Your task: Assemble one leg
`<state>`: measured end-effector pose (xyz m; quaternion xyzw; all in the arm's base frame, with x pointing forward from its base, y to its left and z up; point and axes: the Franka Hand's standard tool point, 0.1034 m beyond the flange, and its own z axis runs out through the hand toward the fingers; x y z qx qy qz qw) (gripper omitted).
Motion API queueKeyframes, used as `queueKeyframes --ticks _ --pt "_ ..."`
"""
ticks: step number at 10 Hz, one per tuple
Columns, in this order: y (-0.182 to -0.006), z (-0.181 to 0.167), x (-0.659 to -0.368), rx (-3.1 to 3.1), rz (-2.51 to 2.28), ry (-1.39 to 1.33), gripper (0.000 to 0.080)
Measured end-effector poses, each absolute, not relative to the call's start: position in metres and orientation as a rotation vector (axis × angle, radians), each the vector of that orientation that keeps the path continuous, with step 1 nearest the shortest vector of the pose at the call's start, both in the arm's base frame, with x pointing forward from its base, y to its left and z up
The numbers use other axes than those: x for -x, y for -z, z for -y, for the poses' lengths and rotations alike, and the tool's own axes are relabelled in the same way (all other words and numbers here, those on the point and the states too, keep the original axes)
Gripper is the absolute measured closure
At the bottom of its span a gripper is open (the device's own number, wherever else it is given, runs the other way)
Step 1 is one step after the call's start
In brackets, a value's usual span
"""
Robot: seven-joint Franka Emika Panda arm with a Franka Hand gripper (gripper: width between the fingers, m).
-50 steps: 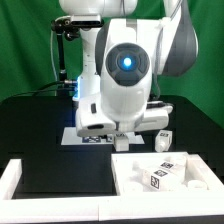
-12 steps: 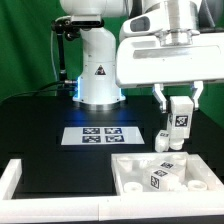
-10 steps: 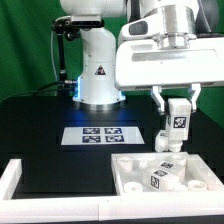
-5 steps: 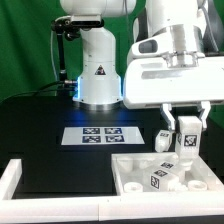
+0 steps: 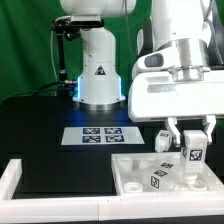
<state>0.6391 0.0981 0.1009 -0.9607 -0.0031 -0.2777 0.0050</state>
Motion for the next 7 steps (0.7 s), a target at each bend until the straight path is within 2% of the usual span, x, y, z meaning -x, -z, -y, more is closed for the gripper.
queueKeyframes --ticks 2,7 --pt "-0.0952 -0.1080 -0.6381 3.008 0.032 0.860 0.0514" --pt "-0.0963 -0.1100 -0.6397 3.005 0.046 0.869 0.0512"
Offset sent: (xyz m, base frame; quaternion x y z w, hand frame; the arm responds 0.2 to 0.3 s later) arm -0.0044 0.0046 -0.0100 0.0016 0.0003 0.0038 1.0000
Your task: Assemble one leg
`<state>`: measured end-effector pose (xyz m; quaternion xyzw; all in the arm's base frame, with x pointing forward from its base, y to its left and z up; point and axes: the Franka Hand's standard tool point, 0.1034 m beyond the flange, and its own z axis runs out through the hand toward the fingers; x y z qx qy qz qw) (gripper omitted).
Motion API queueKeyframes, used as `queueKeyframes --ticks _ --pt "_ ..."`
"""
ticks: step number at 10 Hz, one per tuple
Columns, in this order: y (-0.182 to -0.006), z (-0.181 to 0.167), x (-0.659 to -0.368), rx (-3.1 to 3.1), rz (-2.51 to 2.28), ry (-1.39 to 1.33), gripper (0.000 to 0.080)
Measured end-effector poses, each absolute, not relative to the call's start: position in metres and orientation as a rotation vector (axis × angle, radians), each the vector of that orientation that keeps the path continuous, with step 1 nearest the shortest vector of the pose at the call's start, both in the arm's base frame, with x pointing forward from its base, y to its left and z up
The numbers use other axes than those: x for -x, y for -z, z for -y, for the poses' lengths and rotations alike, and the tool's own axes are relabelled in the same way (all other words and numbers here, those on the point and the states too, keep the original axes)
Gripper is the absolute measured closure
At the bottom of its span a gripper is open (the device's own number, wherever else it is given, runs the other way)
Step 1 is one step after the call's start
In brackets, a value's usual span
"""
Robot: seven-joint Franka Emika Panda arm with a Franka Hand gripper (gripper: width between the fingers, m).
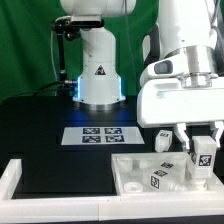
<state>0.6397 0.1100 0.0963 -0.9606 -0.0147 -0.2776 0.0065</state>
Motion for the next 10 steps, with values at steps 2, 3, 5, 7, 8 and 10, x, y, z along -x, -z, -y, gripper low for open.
queueKeyframes --ticks 2,3,5,7,8,10 --pt "-0.0999 -0.1154 -0.6378 2.999 0.056 0.867 0.0512" --pt "-0.1006 -0.1164 -0.6372 2.998 0.057 0.867 0.0512" --pt "-0.0980 -0.1192 -0.6357 2.997 0.062 0.861 0.0512" --pt "-0.0950 -0.1187 -0.6357 2.996 0.066 0.875 0.0512" --pt "-0.0950 -0.1180 -0.6359 2.994 0.071 0.886 0.0512" --pt "-0.0970 -0.1132 -0.6357 2.998 0.083 0.893 0.0512"
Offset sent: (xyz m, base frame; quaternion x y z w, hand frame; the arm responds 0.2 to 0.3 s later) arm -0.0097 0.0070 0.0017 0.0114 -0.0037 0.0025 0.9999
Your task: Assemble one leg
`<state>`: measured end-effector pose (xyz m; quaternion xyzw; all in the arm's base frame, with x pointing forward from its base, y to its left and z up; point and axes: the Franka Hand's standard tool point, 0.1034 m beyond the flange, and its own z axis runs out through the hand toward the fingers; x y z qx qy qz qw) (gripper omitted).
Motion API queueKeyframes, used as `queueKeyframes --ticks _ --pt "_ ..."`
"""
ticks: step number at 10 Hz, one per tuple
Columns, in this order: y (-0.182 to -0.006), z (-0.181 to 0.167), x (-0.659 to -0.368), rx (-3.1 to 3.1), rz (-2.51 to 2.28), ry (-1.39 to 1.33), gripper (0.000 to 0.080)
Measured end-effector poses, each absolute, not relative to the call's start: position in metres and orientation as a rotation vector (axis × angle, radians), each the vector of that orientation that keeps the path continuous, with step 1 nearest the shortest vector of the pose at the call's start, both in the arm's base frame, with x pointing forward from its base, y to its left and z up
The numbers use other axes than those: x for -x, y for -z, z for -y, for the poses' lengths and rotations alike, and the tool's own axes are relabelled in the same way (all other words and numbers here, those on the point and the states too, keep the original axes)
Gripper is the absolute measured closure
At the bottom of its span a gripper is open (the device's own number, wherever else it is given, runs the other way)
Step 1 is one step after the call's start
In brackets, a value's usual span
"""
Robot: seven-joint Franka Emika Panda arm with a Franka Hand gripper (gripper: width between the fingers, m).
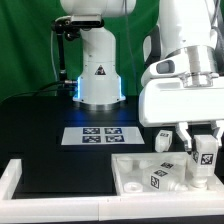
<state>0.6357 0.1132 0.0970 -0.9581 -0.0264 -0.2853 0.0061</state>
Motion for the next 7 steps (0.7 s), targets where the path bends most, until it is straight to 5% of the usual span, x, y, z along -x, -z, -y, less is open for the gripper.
queueKeyframes --ticks 7 --pt "-0.090 -0.113 -0.631 3.007 0.094 0.877 0.0512"
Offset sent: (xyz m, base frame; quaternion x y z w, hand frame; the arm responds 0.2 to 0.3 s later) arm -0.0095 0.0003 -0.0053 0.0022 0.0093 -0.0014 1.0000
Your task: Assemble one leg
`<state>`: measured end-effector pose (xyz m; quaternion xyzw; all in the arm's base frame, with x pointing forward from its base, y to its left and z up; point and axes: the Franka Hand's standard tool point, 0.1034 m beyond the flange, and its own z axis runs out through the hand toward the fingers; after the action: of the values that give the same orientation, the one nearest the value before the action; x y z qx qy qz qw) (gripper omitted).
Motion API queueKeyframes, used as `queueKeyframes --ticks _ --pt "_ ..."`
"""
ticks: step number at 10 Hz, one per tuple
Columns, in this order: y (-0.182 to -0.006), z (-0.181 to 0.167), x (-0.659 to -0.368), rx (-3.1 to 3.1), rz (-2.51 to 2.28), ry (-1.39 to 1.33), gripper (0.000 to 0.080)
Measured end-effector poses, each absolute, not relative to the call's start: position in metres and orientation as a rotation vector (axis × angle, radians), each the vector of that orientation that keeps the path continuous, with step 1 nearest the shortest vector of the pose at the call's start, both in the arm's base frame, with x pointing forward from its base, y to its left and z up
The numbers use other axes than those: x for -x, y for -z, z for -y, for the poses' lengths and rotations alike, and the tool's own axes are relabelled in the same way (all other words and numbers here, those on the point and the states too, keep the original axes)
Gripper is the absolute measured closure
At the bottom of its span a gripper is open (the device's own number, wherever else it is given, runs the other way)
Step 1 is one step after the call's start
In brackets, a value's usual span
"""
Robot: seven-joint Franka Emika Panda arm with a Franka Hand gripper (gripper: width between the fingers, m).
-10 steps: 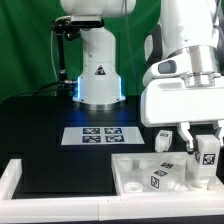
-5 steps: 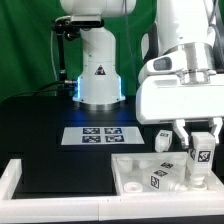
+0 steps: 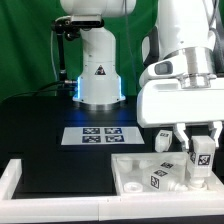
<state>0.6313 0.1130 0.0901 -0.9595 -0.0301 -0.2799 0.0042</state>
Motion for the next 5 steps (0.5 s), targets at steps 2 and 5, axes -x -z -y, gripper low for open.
queueKeyframes --ticks 2,5 --pt "-0.083 -0.112 -0.630 3.014 0.096 0.866 0.0512" --pt "-0.076 -0.112 -0.633 3.010 0.103 0.897 0.0512"
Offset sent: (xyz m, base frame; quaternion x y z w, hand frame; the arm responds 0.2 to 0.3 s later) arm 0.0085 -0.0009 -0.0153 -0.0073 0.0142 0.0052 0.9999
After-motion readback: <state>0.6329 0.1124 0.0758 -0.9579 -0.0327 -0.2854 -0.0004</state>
